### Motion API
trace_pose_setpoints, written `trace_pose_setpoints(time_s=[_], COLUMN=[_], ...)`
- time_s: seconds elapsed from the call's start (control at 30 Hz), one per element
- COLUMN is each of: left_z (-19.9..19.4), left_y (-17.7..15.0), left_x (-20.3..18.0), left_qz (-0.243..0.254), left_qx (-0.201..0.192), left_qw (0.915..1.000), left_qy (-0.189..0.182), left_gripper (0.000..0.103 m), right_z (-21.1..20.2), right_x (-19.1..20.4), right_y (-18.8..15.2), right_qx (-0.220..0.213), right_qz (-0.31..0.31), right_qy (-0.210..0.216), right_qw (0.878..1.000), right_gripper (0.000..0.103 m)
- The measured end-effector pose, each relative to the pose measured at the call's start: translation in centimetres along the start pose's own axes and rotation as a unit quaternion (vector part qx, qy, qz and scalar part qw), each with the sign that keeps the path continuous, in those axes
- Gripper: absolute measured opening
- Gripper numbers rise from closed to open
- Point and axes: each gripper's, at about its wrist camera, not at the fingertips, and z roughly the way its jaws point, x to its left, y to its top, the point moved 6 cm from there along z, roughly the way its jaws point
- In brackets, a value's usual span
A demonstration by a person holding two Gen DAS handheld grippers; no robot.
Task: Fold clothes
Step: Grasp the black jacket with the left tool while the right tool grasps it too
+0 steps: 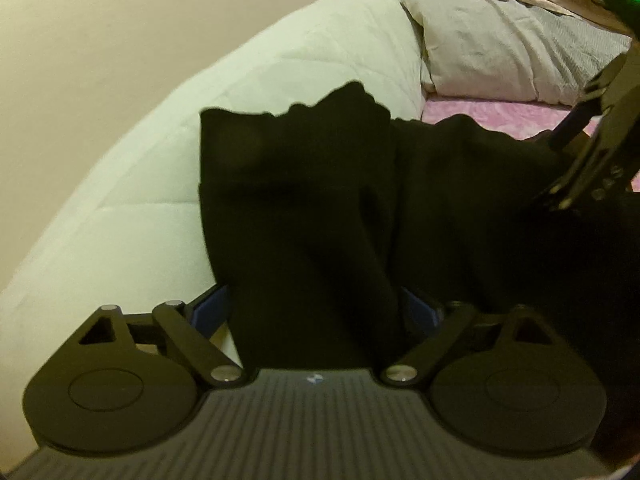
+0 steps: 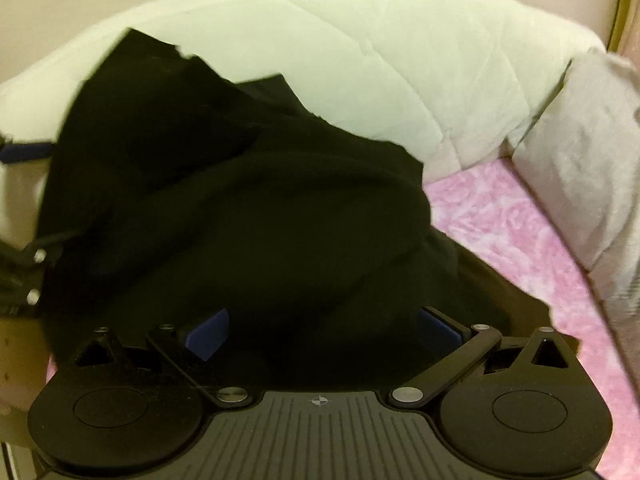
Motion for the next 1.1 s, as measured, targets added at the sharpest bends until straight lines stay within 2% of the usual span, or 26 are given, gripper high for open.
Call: trace_pose_setpoints(time_s=[0.03, 0.07, 0.1, 0.13, 0.2, 0.23, 0.27, 0.33, 0.37, 0.47, 0.53, 0.63, 0.77, 0.97, 1.1], left_z=[0.1, 0.3, 0.4, 0.5, 0.8, 0.5, -0.9, -4.5, -6.7, -13.5, -18.4, -26.0, -34.3, -42.0, -45.1], left_y=[0.1, 0.3, 0.4, 0.6, 0.9, 1.1, 1.7, 3.0, 3.7, 5.4, 6.0, 6.2, 5.0, 1.6, -2.7], left_x=[0.1, 0.2, 0.3, 0.4, 0.7, 0.6, 0.2, -1.2, -2.1, -6.2, -9.9, -16.8, -27.2, -43.2, -51.4], left_qz=[-0.004, -0.007, -0.011, -0.015, -0.022, -0.024, -0.021, -0.007, 0.001, 0.021, 0.036, 0.069, 0.098, 0.142, 0.187], left_qx=[0.002, 0.003, 0.005, 0.007, 0.01, 0.006, -0.011, -0.051, -0.072, -0.12, -0.147, -0.177, -0.188, -0.149, -0.072], left_qw=[1.0, 0.9999, 0.9998, 0.9997, 0.9992, 0.9991, 0.9988, 0.9969, 0.9949, 0.9858, 0.9763, 0.9577, 0.9319, 0.8944, 0.8641], left_qy=[-0.005, -0.01, -0.015, -0.02, -0.03, -0.036, -0.043, -0.06, -0.071, -0.116, -0.154, -0.217, -0.294, -0.397, -0.462], left_gripper=[0.079, 0.071, 0.049, 0.03, 0.015, 0.012, 0.011, 0.008, 0.007, 0.006, 0.006, 0.006, 0.006, 0.006, 0.007], right_z=[0.8, 1.4, 2.0, 2.2, 1.3, 0.8, -0.3, -3.8, -5.6, -12.6, -17.7, -24.7, -33.2, -42.9, -47.1], right_x=[-0.1, -0.2, -0.4, -0.6, -1.3, -1.7, -2.1, -3.0, -3.5, -6.0, -7.7, -10.0, -12.5, -15.7, -17.2], right_y=[0.2, 0.3, 0.4, 0.6, 0.6, 0.6, 0.6, 0.4, 0.1, -2.7, -6.5, -13.9, -25.4, -43.2, -54.0], right_qx=[0.002, 0.006, 0.01, 0.01, 0.003, -0.002, -0.011, -0.041, -0.055, -0.093, -0.105, -0.105, -0.086, -0.033, 0.017], right_qz=[0.007, 0.012, 0.017, 0.027, 0.051, 0.063, 0.075, 0.091, 0.096, 0.125, 0.137, 0.159, 0.23, 0.312, 0.386], right_qy=[0.006, 0.005, 0.004, 0.002, 0.006, 0.009, 0.017, 0.026, 0.026, 0.021, 0.008, -0.022, -0.065, -0.128, -0.147], right_qw=[1.0, 1.0, 1.0, 1.0, 0.999, 0.998, 0.997, 0.995, 0.993, 0.988, 0.985, 0.981, 0.967, 0.941, 0.911], right_gripper=[0.099, 0.082, 0.078, 0.067, 0.047, 0.028, 0.019, 0.011, 0.002, 0.002, 0.002, 0.002, 0.002, 0.002, 0.002])
